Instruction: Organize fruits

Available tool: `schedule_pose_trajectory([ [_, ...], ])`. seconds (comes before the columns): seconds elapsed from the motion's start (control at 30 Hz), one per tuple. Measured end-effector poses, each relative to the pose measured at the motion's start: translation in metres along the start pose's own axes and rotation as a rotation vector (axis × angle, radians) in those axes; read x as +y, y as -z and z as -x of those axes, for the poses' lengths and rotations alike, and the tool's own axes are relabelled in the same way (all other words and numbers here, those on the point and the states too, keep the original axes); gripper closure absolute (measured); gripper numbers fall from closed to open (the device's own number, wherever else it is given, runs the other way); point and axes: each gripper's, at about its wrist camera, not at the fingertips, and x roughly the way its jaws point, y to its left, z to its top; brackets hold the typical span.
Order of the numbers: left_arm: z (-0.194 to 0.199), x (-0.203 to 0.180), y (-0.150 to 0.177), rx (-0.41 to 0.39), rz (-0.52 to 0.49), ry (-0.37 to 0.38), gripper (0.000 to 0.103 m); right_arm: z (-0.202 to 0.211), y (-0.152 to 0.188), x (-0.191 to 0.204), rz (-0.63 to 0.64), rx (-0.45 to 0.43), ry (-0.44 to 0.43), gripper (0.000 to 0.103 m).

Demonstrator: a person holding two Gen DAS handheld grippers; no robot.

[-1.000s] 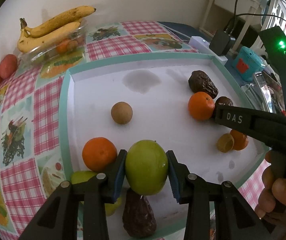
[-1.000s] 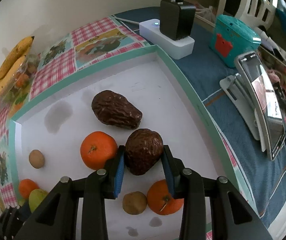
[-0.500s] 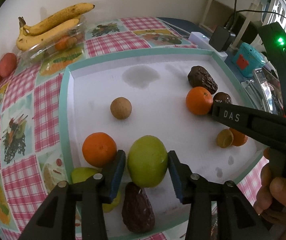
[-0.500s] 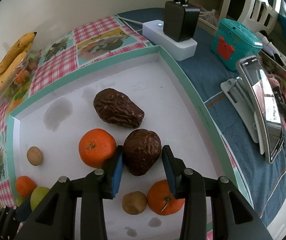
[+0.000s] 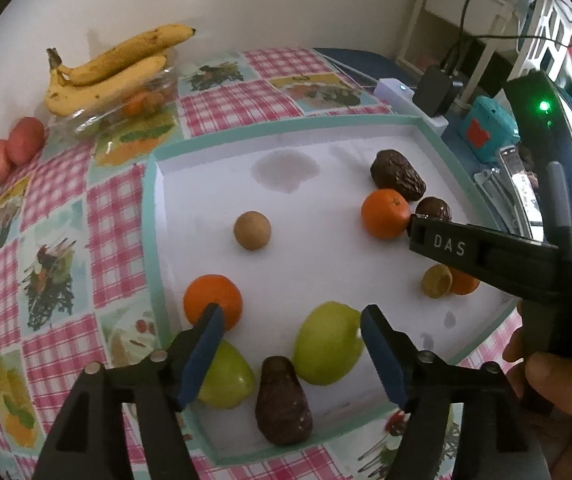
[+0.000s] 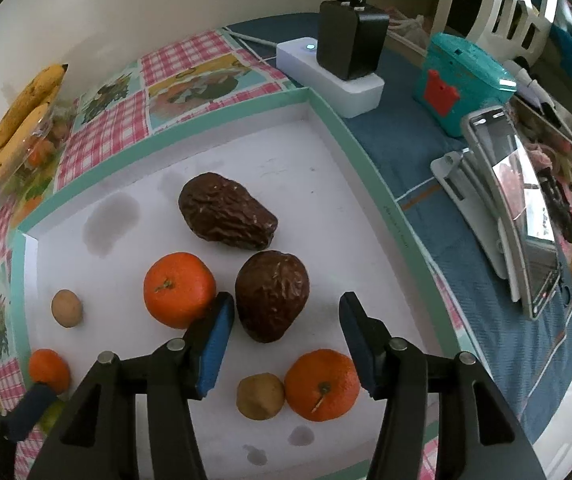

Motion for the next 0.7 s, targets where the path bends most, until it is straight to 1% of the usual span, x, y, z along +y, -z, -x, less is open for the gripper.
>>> schedule_pose_trajectory([
  [0.03,0.002,0.002,0.0,-0.002,0.006,-0.001,0.024,0.001,0.0,0.0,0.002,-0.001,0.002,0.045],
  [0.07,0.003,0.003,0.0,-0.003,0.009,-0.003,0.024,0.003,0.0,0.0,0.002,-0.004,0.003,0.039],
  [0.13,0.009,0.006,-0.001,-0.015,0.019,-0.012,0.02,0.006,-0.001,0.0,0.007,-0.011,0.009,0.034],
  [0.23,0.016,0.014,-0.003,-0.034,0.044,-0.029,0.004,0.011,-0.001,0.001,0.01,-0.02,0.011,0.033],
  [0.27,0.018,0.016,-0.004,-0.04,0.052,-0.035,0.003,0.013,-0.002,0.001,0.01,-0.024,0.014,0.033],
  [0.33,0.023,0.026,-0.005,-0.059,0.088,-0.091,0.002,0.015,-0.002,0.0,0.011,-0.028,0.022,0.033],
  [0.37,0.026,0.031,-0.005,-0.073,0.103,-0.135,0.001,0.016,-0.002,0.0,0.011,-0.03,0.025,0.031],
  [0.43,0.029,0.043,-0.006,-0.093,0.14,-0.182,0.0,0.019,-0.002,0.0,0.009,-0.037,0.026,0.027],
  [0.47,0.029,0.048,-0.006,-0.097,0.159,-0.19,0.0,0.021,-0.001,0.0,0.008,-0.041,0.024,0.023],
  [0.5,0.029,0.059,-0.005,-0.101,0.208,-0.204,0.0,0.023,-0.001,0.0,0.006,-0.046,0.018,0.023],
  [0.6,0.029,0.086,-0.002,-0.106,0.308,-0.239,0.0,0.028,-0.001,0.003,0.006,-0.058,0.005,0.022],
  [0.7,0.029,0.104,0.003,-0.108,0.366,-0.273,0.0,0.032,0.0,0.01,0.019,-0.075,-0.012,0.02],
])
